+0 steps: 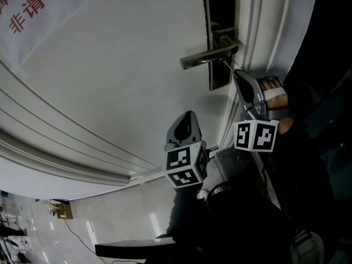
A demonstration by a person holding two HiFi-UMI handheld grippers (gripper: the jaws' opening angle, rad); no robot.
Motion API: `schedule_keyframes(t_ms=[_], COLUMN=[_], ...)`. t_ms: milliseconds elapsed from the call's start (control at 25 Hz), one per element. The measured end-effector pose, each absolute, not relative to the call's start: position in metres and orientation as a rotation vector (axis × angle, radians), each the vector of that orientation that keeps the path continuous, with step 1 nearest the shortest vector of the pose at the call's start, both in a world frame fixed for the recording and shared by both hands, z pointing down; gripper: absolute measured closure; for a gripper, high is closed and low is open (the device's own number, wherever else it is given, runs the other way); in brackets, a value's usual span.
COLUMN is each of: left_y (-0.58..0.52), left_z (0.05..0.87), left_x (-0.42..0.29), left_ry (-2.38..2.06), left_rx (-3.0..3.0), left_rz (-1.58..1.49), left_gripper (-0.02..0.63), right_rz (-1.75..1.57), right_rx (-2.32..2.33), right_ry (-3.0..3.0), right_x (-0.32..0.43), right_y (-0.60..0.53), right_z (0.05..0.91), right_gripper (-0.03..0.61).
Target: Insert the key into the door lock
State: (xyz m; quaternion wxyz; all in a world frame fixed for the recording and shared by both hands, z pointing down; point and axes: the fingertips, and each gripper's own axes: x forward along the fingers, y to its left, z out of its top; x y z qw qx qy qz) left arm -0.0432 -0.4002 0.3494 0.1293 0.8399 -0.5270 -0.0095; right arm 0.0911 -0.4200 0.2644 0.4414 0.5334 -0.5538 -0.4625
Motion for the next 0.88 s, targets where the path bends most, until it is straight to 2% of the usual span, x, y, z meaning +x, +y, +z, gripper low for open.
schedule_keyframes(t_ms=[880], left_y=[-0.4067], left_z=[0.3469], left_x=[-0.0364], left_ry=[-1.49], left_rx=[2.48], left_rz=[-0.025], left_gripper=[0.612], right_rz=[-1.146], right_rx=[1.246], right_ry=[-1.169], right_x=[0.0834], right_y=[-0.4291], right_z=[0.2613], right_gripper=[0.566])
